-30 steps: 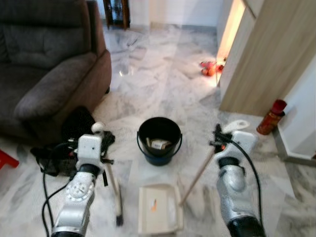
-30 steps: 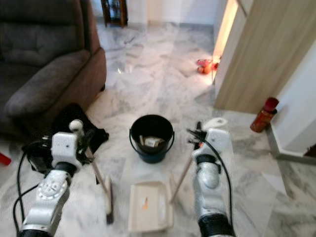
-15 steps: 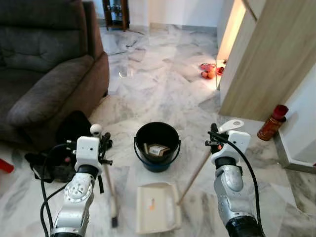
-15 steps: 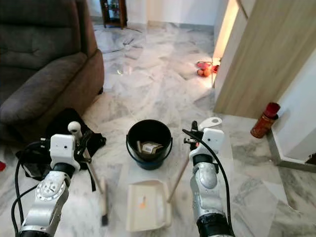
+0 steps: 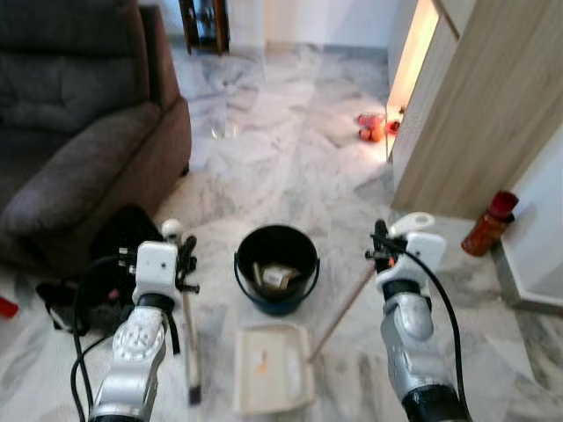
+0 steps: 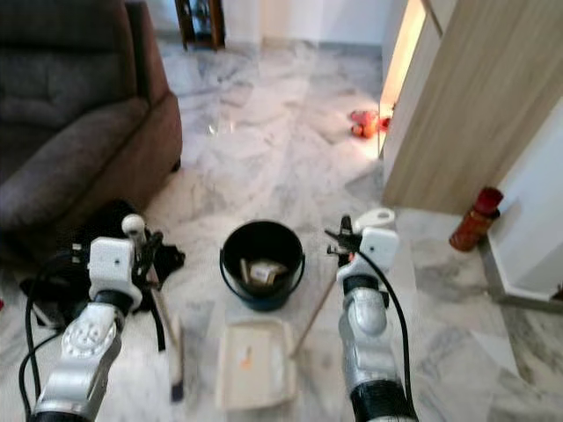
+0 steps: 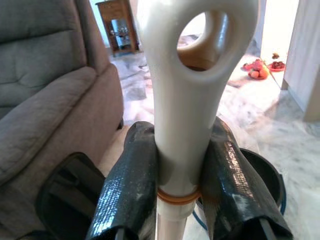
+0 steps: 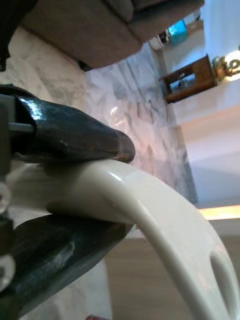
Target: Sweep floor
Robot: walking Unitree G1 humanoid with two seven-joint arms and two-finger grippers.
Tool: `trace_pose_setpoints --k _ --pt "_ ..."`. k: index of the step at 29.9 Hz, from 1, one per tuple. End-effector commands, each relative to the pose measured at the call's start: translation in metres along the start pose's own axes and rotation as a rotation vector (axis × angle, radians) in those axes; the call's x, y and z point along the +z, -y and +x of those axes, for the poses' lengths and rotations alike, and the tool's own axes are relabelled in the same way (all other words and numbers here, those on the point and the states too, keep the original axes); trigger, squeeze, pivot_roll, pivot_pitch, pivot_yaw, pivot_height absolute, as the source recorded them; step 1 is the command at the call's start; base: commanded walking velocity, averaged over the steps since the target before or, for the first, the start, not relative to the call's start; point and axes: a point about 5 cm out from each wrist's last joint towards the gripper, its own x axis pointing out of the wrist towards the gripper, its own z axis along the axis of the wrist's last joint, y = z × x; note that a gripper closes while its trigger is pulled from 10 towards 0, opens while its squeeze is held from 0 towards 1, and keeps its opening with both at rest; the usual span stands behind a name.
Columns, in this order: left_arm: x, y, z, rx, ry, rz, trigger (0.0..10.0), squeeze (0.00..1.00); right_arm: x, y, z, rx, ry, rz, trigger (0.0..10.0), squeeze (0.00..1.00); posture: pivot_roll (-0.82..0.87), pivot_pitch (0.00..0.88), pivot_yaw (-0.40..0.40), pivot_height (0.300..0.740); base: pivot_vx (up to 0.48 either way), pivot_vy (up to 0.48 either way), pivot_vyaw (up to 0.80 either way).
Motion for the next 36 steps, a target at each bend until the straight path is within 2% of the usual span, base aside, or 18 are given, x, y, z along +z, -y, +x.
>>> trace_pose_setpoints --k 1,6,15,17,22,36 --pt "0.005 -0.003 -0.002 -0.001 0.036 0.024 10.0 0.0 0.01 -0.007 0.004 0.024 0.049 0.002 10.0 0.0 0.15 0.042 0.019 0.74 0.0 0.0 0.0" --pt "0.001 -0.004 -0.008 -0.008 0.026 0.046 10.0 0.0 0.018 -0.006 0.004 0.029 0.076 -0.005 10.0 0.0 0.15 0.044 0.02 0.74 0.0 0.0 0.0" --pt "-0.003 -0.004 -0.009 -0.002 0.017 0.05 10.0 0.0 0.029 0.003 -0.003 0.04 0.117 -0.046 10.0 0.0 0.14 0.048 0.014 0.74 0.0 0.0 0.0" --pt "-0.004 -0.003 -0.009 -0.005 0.015 0.05 10.0 0.0 0.038 0.004 -0.005 0.039 0.145 -0.041 10.0 0.0 0.14 0.048 0.016 0.74 0.0 0.0 0.0" --pt "-0.004 -0.005 -0.008 -0.01 0.012 0.056 10.0 0.0 0.061 -0.002 -0.011 0.08 0.209 -0.035 10.0 0.0 0.13 0.043 0.024 0.74 0.0 0.0 0.0" --pt "-0.003 -0.005 -0.005 -0.014 0.016 0.057 10.0 0.0 0.106 -0.014 -0.032 0.182 0.313 -0.003 10.0 0.0 0.14 0.046 0.03 0.74 0.0 0.0 0.0"
